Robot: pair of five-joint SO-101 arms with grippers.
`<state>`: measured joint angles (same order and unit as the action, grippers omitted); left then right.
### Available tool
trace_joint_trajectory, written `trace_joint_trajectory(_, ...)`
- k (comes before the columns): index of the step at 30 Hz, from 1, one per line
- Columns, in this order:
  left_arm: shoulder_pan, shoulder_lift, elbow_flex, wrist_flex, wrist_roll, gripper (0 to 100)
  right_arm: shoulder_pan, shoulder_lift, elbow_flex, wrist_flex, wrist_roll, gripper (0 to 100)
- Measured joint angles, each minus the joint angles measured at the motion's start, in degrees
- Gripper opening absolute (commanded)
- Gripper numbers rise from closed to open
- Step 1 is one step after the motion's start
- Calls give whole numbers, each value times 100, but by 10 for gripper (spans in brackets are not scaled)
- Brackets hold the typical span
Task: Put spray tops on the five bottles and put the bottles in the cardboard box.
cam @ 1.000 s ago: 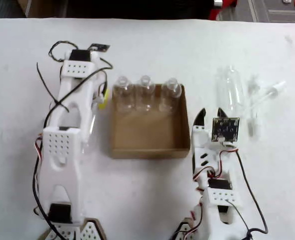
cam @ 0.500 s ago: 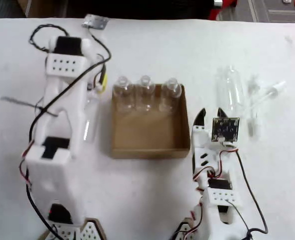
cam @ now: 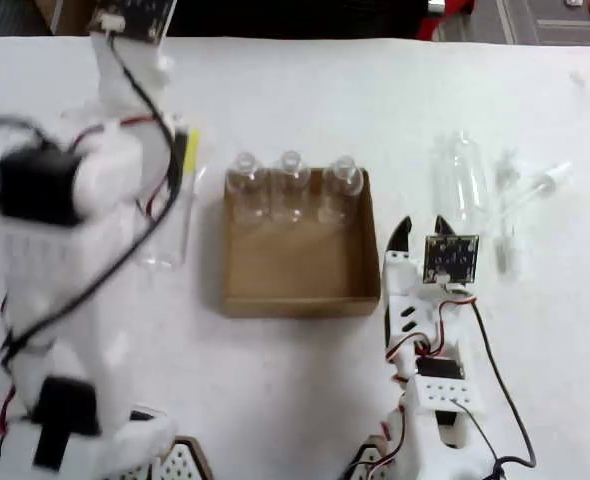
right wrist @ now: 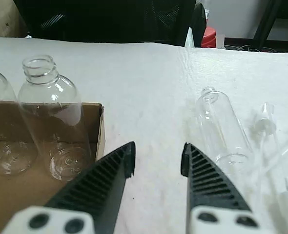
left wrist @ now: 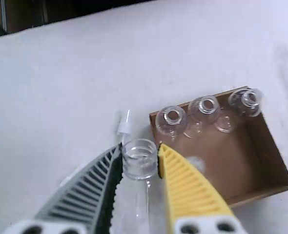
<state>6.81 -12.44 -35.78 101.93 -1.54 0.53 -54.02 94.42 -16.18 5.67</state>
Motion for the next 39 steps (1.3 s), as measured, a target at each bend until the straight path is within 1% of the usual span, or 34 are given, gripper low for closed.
trace_joint_trajectory(3, 510, -765, 475, 0, 0, 53, 0, 0, 0, 0, 0, 144)
trace_joint_trajectory(5, 730, -1257, 914, -123, -9, 53, 0, 0, 0, 0, 0, 144)
trace_joint_trajectory(10, 809, -2576, 2286, -888, -9, 53, 0, 0, 0, 0, 0, 144)
trace_joint_trajectory(14, 818, -3666, 3587, -1802, -9, 53, 0, 0, 0, 0, 0, 144)
trace_joint_trajectory(19, 818, -4870, 5433, -3262, -18, 56, 0, 0, 0, 0, 0, 145)
trace_joint_trajectory(23, 774, -5486, 6646, -4404, -202, 56, 0, 0, 0, 0, 18, 145)
trace_joint_trajectory(26, 580, -5732, 7270, -4993, -378, 58, 0, 0, 0, 0, 18, 145)
trace_joint_trajectory(28, 413, -5820, 7534, -5178, -422, 58, 0, 0, 0, 0, 18, 145)
trace_joint_trajectory(31, 316, -5908, 7666, -5240, -440, 59, 0, 0, 0, 0, 18, 145)
trace_joint_trajectory(33, 316, -5960, 7675, -5231, -440, 85, 0, 0, 0, 0, 18, 145)
trace_joint_trajectory(36, 308, -6004, 7675, -5046, -440, 121, -18, 0, 0, 0, 18, 145)
trace_joint_trajectory(39, 202, -6004, 7675, -4826, -668, 100, -35, 0, 0, 0, 18, 145)
